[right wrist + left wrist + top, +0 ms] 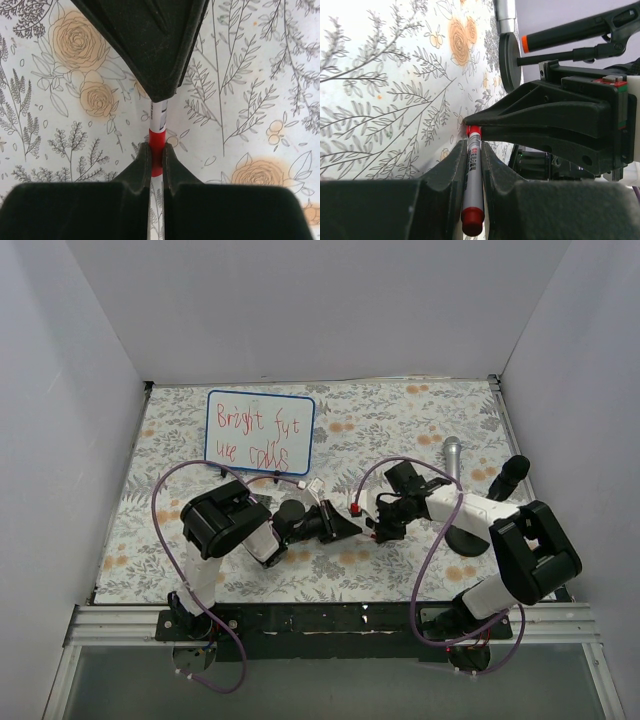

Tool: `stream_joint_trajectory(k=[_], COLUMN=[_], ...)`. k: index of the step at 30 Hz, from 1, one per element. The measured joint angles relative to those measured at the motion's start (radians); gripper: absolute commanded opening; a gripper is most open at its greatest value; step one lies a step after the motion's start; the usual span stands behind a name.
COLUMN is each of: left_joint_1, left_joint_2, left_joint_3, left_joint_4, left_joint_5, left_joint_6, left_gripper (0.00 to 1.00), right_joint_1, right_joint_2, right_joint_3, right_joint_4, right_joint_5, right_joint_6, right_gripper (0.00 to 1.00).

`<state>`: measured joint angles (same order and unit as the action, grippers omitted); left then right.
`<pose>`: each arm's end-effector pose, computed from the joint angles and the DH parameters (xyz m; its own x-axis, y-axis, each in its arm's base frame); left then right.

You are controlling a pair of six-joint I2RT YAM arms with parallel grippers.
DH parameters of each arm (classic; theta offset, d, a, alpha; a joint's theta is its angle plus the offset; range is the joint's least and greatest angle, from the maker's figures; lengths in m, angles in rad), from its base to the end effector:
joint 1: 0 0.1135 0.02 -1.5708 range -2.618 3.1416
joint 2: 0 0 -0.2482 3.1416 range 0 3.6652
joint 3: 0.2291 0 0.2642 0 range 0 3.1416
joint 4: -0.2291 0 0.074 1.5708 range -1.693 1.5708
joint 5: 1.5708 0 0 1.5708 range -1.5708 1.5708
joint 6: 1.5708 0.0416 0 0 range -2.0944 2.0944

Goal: Write a sentence on the whiteboard
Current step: Pass from the left arm to the right

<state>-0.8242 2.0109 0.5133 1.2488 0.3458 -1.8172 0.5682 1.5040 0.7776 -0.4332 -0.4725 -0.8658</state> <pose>0.2029 -0.2401 0.0580 -0.8453 -0.4299 0.3174 -0.3850 0.0782 -0.9196 0.2258 0.1666 0.1333 -0.0190 -0.8167 -0.5767 -0.9983 0.0473 -0.0341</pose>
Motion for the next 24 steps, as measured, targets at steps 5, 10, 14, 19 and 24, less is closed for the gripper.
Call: stream_joint_trajectory(k=[5, 10, 14, 19, 24], left_joint_1=[-0.023, -0.042, -0.045, -0.049, -0.049], left_joint_2=[0.020, 0.038, 0.039, -0.009, -0.126], left_joint_3=[0.040, 0.066, 0.072, 0.056, 0.000], left_joint_4=[-0.008, -0.005, -0.002, -0.046, -0.098], left_joint_5=[0.023, 0.029, 0.025, -0.013, -0.053], left_joint_6=[0.010, 0.011, 0.010, 0.022, 0.047], left_gripper=[0.00, 0.00, 0.00, 0.25, 0.52], right_joint_1=[-0.012, -0.026, -0.039, -0.050, -0.046], right_joint_2=[-0.053, -0.100, -0.115, -0.115, -0.117], right_joint_3=[-0.036, -0.066, -0.071, -0.071, -0.040], right_joint_4=[-0.017, -0.029, -0.031, -0.027, 0.033], right_joint_5=[0.025, 0.040, 0.039, 0.013, -0.100], right_joint_6=[0.027, 0.055, 0.069, 0.071, 0.079], right_gripper=[0.01, 0.01, 0.01, 0.01, 0.01])
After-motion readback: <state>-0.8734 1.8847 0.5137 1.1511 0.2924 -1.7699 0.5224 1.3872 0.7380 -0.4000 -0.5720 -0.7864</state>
